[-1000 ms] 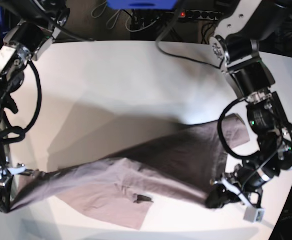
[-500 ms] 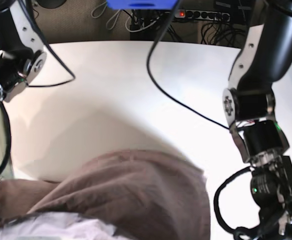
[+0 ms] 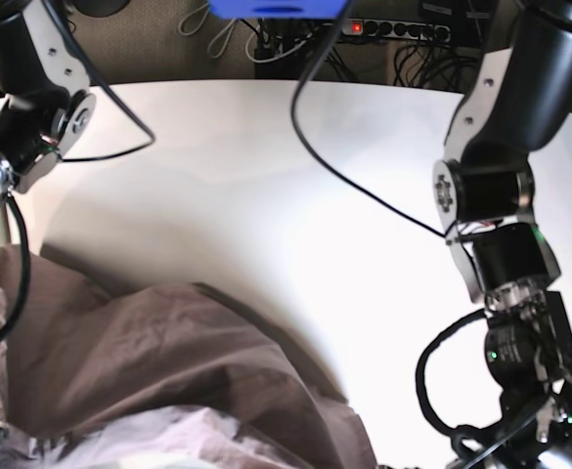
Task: Layout the t-shirt on the table in an organized manner, then fold the t-shirt properly
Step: 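Lift the t-shirt by its shoulders with both grippers and fold it over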
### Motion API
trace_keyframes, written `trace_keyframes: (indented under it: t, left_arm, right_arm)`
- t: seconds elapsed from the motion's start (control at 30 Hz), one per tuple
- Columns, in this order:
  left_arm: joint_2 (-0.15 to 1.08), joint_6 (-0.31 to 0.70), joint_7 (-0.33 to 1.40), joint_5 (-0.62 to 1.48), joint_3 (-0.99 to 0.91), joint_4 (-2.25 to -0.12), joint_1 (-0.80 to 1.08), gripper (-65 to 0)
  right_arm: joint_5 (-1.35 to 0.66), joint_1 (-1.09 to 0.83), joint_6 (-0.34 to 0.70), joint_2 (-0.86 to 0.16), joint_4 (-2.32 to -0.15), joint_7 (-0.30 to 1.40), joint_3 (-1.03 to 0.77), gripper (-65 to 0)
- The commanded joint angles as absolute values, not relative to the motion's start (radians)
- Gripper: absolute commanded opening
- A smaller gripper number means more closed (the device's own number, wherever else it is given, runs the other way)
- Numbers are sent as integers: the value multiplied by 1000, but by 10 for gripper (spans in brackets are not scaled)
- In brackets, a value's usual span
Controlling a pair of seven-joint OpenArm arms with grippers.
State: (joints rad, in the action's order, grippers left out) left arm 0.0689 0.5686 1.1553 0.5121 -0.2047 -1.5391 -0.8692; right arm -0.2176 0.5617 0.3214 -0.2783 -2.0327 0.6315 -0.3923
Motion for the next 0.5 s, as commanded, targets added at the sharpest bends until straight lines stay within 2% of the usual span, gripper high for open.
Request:
trace_keyframes:
  t: [0.0,0.2,0.37,0.47]
  left_arm:
    - [71,567,1115,533,-206,-1563,-917,-646]
    - [88,567,1125,530,-206,-1679,-865,-646]
    - [88,567,1155,524,-206,-1790,-753,-646]
    - [88,567,1155,524,-206,-1856,-679,-646]
  right_arm:
    - [-228,593,320,-311,-2045,587,-400,-650]
    - [-234,573,321,-332,-2048,587,-483,-650]
    - [-234,529,433,-323,-2051,587,-542,-650]
    - [-237,478,452,-303,-2051,581,-581,-650]
